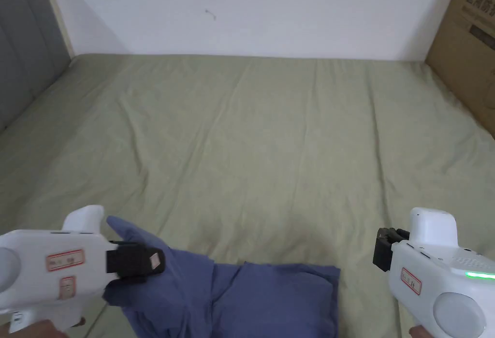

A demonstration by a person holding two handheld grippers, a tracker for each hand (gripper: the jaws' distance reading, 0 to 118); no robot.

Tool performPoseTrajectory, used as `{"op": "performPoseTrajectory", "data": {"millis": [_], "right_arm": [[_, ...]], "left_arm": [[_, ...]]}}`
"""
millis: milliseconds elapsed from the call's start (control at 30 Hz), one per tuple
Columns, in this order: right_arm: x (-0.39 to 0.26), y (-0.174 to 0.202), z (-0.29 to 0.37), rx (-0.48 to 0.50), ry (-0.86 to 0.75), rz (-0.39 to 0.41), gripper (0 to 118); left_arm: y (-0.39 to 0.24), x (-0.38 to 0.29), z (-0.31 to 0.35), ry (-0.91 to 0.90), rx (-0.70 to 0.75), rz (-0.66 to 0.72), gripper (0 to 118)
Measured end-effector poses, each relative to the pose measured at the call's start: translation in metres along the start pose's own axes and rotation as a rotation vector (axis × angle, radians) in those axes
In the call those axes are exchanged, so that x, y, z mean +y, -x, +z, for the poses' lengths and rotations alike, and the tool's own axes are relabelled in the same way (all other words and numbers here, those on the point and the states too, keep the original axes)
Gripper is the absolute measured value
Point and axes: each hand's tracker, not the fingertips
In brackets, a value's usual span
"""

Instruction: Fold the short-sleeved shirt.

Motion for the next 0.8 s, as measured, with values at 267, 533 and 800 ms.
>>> {"op": "performPoseTrajectory", "data": {"millis": [267, 533, 800], "right_arm": [[-0.012, -0.057, 0.009, -0.039, -0.002, -0.147, 1], [-0.026, -0.084, 0.010, -0.067, 0.032, -0.150, 1], [-0.032, -0.078, 0.002, -0.048, 0.057, -0.146, 1]], "left_arm": [[-0.120, -0.011, -0.092, 0.154, -0.108, -0.249, 13], [-0.167, -0.058, -0.175, 0.369, -0.227, -0.286, 117], [-0.120, -0.031, -0.135, 0.221, -0.193, -0.067, 100]]}}
